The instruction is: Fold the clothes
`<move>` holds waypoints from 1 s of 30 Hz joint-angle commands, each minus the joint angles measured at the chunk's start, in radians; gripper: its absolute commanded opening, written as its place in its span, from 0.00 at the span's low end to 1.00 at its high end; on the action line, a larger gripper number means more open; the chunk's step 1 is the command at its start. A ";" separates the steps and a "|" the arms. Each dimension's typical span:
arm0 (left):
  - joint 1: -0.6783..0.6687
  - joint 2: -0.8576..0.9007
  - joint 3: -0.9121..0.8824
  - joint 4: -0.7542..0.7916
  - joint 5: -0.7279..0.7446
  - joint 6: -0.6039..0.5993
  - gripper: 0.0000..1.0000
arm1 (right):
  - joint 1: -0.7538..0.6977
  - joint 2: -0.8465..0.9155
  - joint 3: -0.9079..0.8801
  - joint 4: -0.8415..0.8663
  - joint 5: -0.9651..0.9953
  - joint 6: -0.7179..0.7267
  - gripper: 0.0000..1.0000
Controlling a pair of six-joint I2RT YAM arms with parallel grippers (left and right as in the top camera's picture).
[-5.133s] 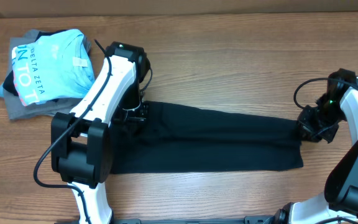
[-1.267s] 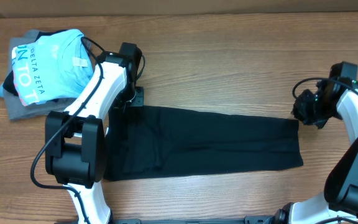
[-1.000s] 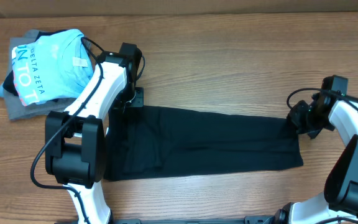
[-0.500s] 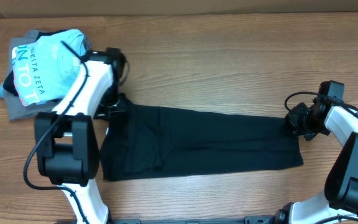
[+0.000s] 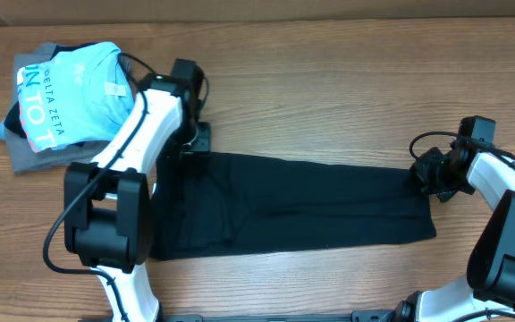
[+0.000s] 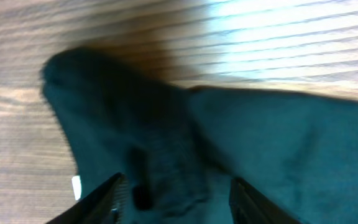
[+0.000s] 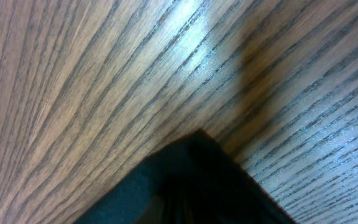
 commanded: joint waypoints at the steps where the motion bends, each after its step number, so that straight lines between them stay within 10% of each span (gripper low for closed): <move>1: -0.002 -0.038 0.006 0.025 -0.053 0.035 0.59 | 0.005 0.060 -0.049 0.011 0.066 0.005 0.07; 14: -0.003 0.039 -0.012 0.011 -0.053 0.056 0.31 | 0.005 0.060 -0.049 0.007 0.066 0.005 0.07; 19: 0.002 0.039 -0.012 0.006 -0.054 0.056 0.04 | 0.005 0.060 -0.049 0.007 0.066 0.005 0.07; 27: 0.029 0.039 -0.011 -0.033 -0.041 0.029 0.06 | 0.005 0.060 -0.049 0.008 0.066 0.005 0.07; 30: 0.016 0.039 -0.011 -0.006 0.032 0.060 0.35 | 0.005 0.060 -0.049 0.008 0.066 0.005 0.07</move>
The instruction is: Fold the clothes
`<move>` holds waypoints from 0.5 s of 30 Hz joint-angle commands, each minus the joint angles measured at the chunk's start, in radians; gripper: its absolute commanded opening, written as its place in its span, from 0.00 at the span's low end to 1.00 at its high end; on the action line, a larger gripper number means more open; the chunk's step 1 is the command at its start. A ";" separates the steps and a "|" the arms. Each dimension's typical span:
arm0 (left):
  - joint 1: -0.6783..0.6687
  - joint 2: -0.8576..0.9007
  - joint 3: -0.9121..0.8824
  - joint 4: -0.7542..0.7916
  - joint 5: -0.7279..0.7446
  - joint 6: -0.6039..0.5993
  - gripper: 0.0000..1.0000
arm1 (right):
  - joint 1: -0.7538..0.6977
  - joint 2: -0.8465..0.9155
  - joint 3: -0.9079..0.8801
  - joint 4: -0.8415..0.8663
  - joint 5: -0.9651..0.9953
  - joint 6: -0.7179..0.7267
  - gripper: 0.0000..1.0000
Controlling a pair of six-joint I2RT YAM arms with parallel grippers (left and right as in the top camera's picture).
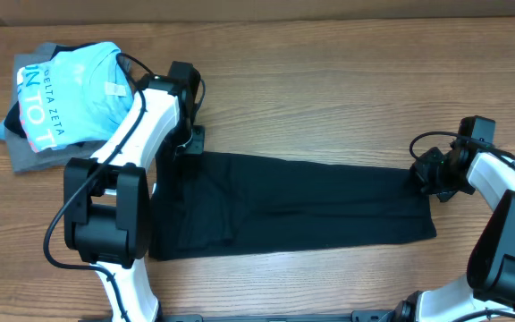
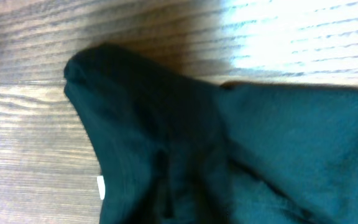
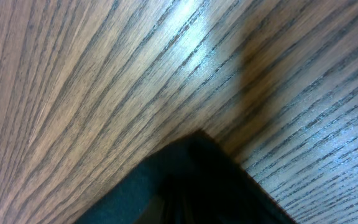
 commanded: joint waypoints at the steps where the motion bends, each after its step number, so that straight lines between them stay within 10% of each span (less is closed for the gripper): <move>1: -0.018 0.014 -0.010 0.018 0.065 0.013 0.36 | 0.005 0.060 -0.049 0.008 0.066 0.005 0.07; 6: -0.055 0.014 -0.010 0.058 0.026 0.013 0.39 | 0.005 0.060 -0.049 0.003 0.066 0.004 0.07; 11: -0.060 0.014 -0.023 0.057 -0.016 0.013 0.09 | 0.005 0.060 -0.049 0.003 0.066 0.004 0.07; 15: -0.054 0.014 -0.041 0.021 -0.064 0.013 0.04 | 0.005 0.060 -0.049 0.003 0.066 0.004 0.07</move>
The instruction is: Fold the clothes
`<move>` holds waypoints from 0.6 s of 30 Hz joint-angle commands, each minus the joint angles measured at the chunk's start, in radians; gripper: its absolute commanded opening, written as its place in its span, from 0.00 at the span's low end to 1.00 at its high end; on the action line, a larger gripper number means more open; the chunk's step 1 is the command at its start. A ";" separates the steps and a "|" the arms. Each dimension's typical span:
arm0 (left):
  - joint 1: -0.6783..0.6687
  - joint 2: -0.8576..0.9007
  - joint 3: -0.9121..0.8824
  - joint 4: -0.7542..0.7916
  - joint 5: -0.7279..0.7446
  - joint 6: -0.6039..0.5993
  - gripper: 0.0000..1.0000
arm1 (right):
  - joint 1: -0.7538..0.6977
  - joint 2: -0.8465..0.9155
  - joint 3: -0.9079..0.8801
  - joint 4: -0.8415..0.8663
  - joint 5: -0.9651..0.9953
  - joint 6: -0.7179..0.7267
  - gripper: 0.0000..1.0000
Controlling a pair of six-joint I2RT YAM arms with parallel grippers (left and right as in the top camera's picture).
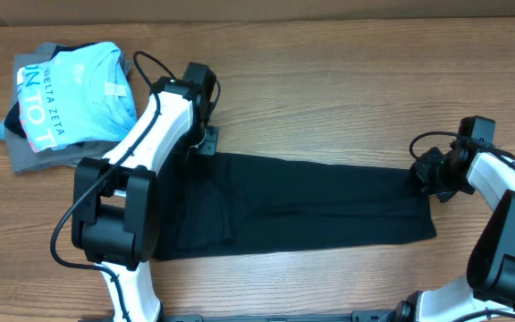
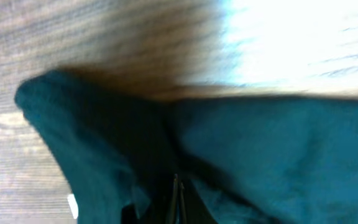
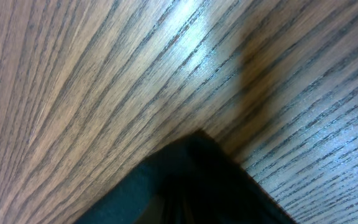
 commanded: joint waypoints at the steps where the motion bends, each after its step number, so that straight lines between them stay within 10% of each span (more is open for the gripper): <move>1: 0.009 0.014 -0.027 -0.031 -0.069 0.007 0.04 | 0.005 0.060 -0.049 0.005 0.065 0.004 0.07; 10: 0.029 0.011 -0.022 -0.080 -0.056 -0.039 0.06 | 0.005 0.060 -0.049 0.005 0.065 0.005 0.07; 18: 0.008 0.003 0.009 -0.080 -0.012 -0.037 0.33 | 0.005 0.060 -0.049 0.002 0.065 0.004 0.07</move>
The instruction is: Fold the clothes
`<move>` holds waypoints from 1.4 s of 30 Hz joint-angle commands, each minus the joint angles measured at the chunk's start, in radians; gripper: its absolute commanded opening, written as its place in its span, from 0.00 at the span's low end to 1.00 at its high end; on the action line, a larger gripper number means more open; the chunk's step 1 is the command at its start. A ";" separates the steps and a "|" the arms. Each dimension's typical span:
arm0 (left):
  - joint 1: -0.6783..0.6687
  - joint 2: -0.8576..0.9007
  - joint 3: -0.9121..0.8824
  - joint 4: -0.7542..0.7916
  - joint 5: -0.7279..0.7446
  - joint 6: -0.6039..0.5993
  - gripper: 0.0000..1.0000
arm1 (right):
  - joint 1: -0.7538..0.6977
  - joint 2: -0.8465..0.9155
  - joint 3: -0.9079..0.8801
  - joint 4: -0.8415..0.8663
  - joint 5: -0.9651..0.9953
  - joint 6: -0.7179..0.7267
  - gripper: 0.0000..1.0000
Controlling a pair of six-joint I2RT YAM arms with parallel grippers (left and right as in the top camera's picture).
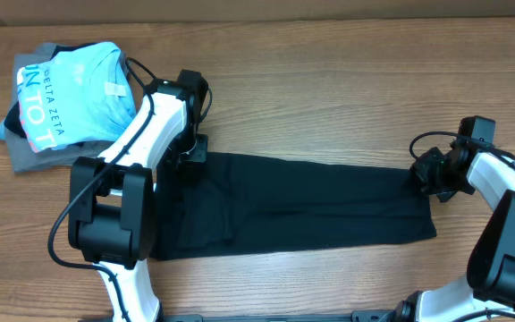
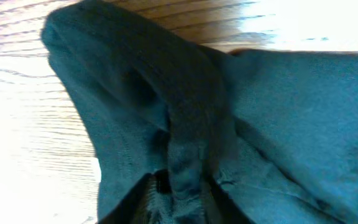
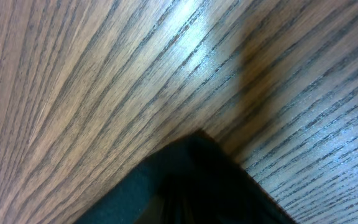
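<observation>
A long black garment [image 1: 311, 206] lies flat across the wooden table [image 1: 347, 98], running left to right. My left gripper [image 1: 189, 154] is at its far-left corner. In the left wrist view a raised ridge of the dark cloth [image 2: 185, 124] is pinched in the left gripper [image 2: 182, 202], which is shut on it. My right gripper [image 1: 423, 176] sits at the garment's far-right corner. The right wrist view shows that black corner [image 3: 191, 180] filling the jaws, which are shut on it.
A stack of folded clothes [image 1: 61, 103] lies at the back left, with a light blue printed T-shirt on top of grey and dark pieces. It is just left of my left arm. A cardboard wall runs along the table's far edge.
My left gripper has shifted a little left and toward the front, still at the garment's far-left corner. A thicker ridge of cloth now stands between its fingers. The right gripper has not moved.
My left gripper was open over the garment's far-left corner while the right held the far-right corner. Then the left was down on the cloth. Then it was shut and slightly farther back and right. Now it holds a bunched ridge of cloth.
</observation>
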 commanded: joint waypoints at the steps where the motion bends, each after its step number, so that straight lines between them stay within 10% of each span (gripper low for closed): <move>1: -0.023 0.000 0.041 0.002 0.031 -0.003 0.38 | 0.005 0.060 -0.049 0.003 0.065 0.005 0.07; 6: -0.038 0.000 0.073 0.019 0.006 -0.003 0.54 | 0.005 0.060 -0.049 0.002 0.065 0.005 0.07; 42: -0.030 0.006 0.030 0.015 -0.058 -0.072 0.04 | 0.005 0.060 -0.049 0.001 0.054 0.005 0.07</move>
